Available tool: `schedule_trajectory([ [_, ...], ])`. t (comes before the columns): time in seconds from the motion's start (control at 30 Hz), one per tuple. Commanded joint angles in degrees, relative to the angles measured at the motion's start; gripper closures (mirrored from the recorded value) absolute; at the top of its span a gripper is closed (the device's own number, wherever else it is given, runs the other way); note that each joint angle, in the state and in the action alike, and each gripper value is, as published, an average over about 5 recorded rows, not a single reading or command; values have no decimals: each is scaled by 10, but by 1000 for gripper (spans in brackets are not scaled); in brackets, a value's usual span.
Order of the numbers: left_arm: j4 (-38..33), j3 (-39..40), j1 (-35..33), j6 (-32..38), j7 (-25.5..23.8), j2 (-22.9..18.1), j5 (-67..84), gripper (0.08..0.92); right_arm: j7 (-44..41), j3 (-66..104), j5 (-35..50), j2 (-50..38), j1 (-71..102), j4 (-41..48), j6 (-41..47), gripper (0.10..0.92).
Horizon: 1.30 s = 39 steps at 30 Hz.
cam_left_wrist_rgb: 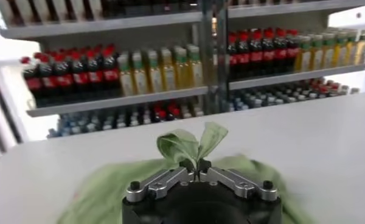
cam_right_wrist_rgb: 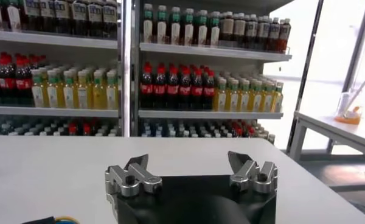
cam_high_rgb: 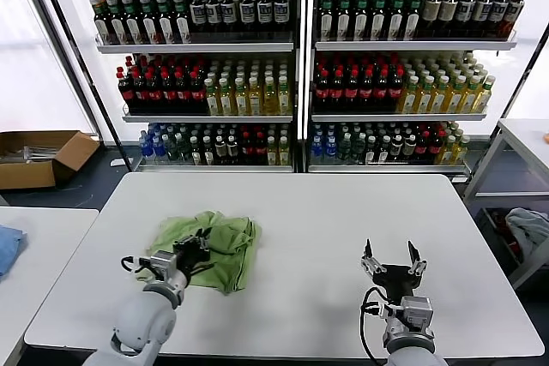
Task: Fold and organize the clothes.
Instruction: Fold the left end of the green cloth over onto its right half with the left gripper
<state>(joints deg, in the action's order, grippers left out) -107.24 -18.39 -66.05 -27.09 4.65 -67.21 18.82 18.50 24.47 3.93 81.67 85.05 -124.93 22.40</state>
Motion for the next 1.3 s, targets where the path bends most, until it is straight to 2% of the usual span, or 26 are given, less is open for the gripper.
schedule_trajectory([
  [0.03,10,54,10,-8,2,-38,-25,898,1,2,-3,5,12,6,-5,203],
  [0.3,23,60,-2,1,-15,-49,-61,898,1,-6,-11,8,16,6,-5,203],
  [0.5,43,77,-13,37,-29,-71,-70,897,1,-7,-17,7,19,5,-5,203],
  [0.6,41,89,-21,54,-30,-83,-52,865,1,-8,-17,8,18,5,-5,203],
  [0.8,27,109,-38,72,-30,-95,-31,703,1,-13,-19,12,16,7,-6,203],
  [1.0,6,119,-50,82,-51,-97,6,530,0,-15,-21,16,13,15,-9,203],
  [1.3,-134,118,-66,81,-102,-83,189,270,0,-17,-21,14,6,23,-9,203],
])
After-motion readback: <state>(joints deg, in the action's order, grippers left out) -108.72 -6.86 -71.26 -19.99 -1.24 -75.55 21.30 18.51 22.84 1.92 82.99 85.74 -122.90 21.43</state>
